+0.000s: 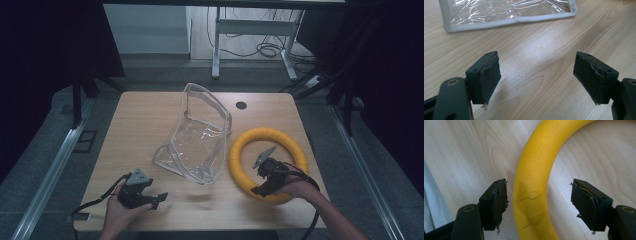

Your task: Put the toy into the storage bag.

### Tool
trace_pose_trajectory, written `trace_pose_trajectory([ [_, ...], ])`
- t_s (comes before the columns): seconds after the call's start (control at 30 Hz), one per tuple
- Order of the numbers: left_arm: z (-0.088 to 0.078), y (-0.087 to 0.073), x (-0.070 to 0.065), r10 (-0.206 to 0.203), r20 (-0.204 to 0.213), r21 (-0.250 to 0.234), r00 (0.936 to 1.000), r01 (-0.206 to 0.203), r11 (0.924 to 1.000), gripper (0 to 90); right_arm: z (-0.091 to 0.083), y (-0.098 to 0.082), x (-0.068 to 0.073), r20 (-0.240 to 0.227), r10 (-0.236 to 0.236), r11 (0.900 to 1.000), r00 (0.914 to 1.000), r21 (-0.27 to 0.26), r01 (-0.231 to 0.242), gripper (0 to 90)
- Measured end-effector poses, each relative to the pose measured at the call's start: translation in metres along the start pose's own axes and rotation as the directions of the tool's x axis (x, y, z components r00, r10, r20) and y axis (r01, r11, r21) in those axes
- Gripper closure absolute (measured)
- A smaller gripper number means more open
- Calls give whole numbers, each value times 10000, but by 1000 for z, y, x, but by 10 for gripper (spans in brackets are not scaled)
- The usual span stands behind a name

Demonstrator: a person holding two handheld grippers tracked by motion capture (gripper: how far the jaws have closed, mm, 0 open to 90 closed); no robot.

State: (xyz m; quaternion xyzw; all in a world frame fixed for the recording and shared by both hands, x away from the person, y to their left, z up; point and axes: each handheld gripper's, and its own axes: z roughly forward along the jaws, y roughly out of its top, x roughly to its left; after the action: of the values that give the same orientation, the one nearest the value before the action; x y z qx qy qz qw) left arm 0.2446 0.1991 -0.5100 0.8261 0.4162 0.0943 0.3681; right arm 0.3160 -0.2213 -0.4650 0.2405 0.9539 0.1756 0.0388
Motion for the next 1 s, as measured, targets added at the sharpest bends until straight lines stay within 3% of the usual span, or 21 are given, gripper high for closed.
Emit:
trace_pose_trajectory([
  [0.27, 0, 0, 0, 1, -2, -29, 10000, -1, 10000, 213, 20, 1, 8, -186, -460, 9917, 9988, 1196, 479, 297],
  [0.33, 0, 0, 0, 9, -4, -18, 10000, -9, 10000, 213, 29, 2, 11, -159, -661, 9824, 9977, 1739, 679, 307],
  [0.5, 0, 0, 0, 23, -10, -24, 10000, -23, 10000, 212, 39, 6, 12, -214, -695, 9720, 9974, 2236, 726, 365],
  [0.63, 0, 0, 0, 29, -7, -30, 10000, -29, 10000, 212, 41, 9, 12, -220, -722, 9665, 9971, 2453, 754, 419],
  [0.7, 0, 0, 0, 22, 10, -36, 10000, -22, 10000, 212, 40, 10, 10, -81, -611, 9663, 9981, 2500, 612, 496],
  [0.83, -1, 0, 0, -6, 8, -65, 10000, 6, 10000, 212, 40, 12, 7, -284, -461, 9627, 9985, 2655, 520, 508],
  [1.0, -2, 0, 0, 2, -14, -116, 10000, -2, 9999, 212, 31, 10, 0, -601, -237, 9778, 9979, 2066, 357, 511],
])
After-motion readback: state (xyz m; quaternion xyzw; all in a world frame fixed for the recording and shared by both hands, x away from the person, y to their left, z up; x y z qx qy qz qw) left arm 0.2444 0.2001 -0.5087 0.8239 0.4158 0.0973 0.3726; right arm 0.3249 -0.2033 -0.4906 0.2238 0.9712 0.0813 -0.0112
